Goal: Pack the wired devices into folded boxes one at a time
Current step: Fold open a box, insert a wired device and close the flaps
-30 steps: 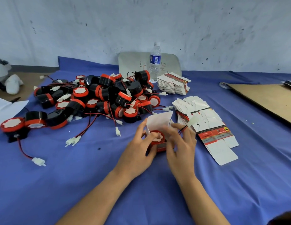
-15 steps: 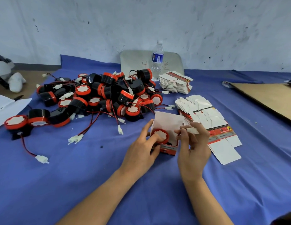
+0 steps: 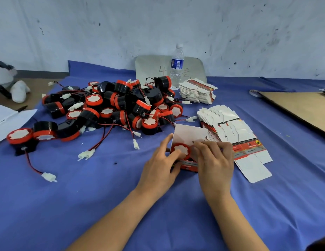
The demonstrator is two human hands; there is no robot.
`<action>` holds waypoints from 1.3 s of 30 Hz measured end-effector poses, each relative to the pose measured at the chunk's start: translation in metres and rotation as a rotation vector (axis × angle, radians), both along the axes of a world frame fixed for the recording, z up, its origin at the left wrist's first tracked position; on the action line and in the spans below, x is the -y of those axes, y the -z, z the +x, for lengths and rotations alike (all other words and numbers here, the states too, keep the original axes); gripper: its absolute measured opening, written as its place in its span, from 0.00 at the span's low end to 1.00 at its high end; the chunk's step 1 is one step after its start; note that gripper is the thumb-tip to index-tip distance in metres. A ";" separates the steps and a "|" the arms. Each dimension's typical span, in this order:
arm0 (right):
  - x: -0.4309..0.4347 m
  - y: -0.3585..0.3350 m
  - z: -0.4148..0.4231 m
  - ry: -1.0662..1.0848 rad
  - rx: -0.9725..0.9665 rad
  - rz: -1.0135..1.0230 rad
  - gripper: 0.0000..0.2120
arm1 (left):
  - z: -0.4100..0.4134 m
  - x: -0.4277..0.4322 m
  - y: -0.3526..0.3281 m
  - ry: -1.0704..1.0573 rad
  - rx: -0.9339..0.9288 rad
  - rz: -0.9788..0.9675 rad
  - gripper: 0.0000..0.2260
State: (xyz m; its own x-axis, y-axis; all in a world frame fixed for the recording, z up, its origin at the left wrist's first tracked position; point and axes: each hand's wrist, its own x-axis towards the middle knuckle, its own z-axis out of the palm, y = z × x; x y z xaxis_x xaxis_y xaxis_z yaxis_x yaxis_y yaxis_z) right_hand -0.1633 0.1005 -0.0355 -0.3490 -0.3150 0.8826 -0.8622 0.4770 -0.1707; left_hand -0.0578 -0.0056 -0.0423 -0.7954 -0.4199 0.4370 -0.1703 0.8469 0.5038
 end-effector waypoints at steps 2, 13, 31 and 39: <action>-0.003 -0.004 0.000 0.017 -0.004 0.103 0.08 | 0.000 0.000 0.000 -0.004 0.001 -0.013 0.08; 0.014 -0.064 -0.006 0.202 0.025 0.975 0.07 | -0.002 0.000 0.003 0.002 -0.015 -0.042 0.08; 0.018 -0.067 -0.013 -0.072 0.278 1.065 0.12 | 0.000 -0.002 0.000 -0.004 0.025 0.040 0.13; -0.011 -0.045 -0.007 -0.033 0.233 0.951 0.19 | 0.002 -0.002 -0.002 0.013 -0.131 0.061 0.16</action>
State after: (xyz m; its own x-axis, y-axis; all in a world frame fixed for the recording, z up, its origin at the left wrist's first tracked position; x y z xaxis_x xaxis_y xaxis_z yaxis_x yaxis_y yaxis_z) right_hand -0.1700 0.1116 0.0092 -0.4609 -0.8719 0.1654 -0.8710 0.4801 0.1044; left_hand -0.0556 -0.0037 -0.0402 -0.7384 -0.4393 0.5116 -0.0889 0.8155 0.5719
